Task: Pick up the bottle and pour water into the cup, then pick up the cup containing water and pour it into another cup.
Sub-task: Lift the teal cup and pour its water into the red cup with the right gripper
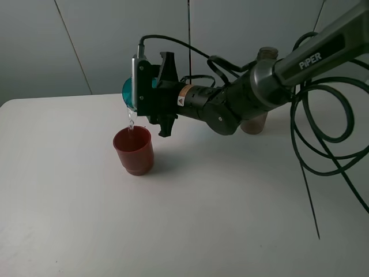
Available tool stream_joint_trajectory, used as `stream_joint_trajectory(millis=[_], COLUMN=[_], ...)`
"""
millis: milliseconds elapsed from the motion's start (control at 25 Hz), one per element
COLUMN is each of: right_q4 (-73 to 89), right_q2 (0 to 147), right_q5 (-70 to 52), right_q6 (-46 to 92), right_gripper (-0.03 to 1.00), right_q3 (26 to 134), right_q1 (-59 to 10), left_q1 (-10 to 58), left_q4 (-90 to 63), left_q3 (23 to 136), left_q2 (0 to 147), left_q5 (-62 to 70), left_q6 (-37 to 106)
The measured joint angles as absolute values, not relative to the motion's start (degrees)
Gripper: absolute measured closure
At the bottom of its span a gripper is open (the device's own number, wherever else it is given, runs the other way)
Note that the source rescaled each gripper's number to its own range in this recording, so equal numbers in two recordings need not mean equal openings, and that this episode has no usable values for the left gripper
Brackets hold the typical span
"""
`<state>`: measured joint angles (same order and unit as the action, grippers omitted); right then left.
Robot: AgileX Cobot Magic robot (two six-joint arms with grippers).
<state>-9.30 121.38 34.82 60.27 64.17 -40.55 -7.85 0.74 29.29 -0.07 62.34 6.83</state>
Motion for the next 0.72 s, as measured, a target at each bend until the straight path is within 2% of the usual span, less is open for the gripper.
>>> stream_joint_trajectory(millis=[720], right_q4=[-8.9], right_q2=[121.8], right_q5=[35.5], right_q6=[75.6], right_gripper=[0.9], right_q3=[64.2], right_q1=[-40.5], left_q1=[-7.8], left_q4=[0.7], left_q3=[29.3], left_q2=[-0.1], left_q5=[62.3], left_q6=[6.8])
